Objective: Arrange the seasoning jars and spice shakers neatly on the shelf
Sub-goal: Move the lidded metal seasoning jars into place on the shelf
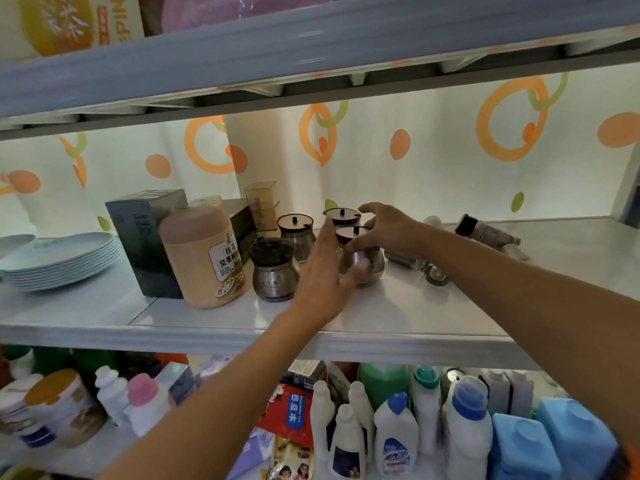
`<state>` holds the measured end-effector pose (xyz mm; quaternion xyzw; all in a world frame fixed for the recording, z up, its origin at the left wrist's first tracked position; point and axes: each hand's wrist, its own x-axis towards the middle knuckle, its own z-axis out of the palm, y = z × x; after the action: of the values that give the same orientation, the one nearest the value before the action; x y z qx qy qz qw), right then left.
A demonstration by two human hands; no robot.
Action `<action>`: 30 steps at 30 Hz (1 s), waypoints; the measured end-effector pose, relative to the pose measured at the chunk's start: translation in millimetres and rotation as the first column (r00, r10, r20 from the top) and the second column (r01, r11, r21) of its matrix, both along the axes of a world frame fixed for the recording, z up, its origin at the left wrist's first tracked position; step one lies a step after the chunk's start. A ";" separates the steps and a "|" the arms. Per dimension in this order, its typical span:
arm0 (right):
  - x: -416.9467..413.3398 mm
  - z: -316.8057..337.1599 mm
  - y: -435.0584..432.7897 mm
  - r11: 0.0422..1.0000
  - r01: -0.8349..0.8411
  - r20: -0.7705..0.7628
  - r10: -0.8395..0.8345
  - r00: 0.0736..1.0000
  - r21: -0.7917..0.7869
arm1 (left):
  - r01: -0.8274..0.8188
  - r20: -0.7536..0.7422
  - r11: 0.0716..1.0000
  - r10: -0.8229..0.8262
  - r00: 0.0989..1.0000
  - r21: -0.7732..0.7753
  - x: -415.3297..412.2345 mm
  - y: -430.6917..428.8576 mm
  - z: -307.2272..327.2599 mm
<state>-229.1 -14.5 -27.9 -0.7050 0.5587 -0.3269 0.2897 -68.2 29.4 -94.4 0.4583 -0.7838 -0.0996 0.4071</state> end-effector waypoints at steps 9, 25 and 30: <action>3.1 -28.3 15.7 0.994 0.019 0.023 -0.017 1.000 -0.109 | 0.282 -0.758 0.811 0.271 0.594 0.512 -15.4 -13.6 -19.8; 7.5 -90.6 27.8 0.961 0.257 0.611 -0.266 0.746 0.105 | 0.116 -0.623 0.858 0.264 0.736 0.501 -15.0 -9.4 -25.1; 6.5 -94.0 22.4 0.959 0.260 0.583 -0.277 0.764 0.115 | 0.067 -0.610 0.876 0.275 0.744 0.477 -16.3 -5.0 -23.8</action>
<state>-222.5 8.0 -121.9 -0.4759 0.5392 -0.5612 0.4097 -84.4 24.4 -118.2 0.5217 -0.5124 -0.4181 0.5389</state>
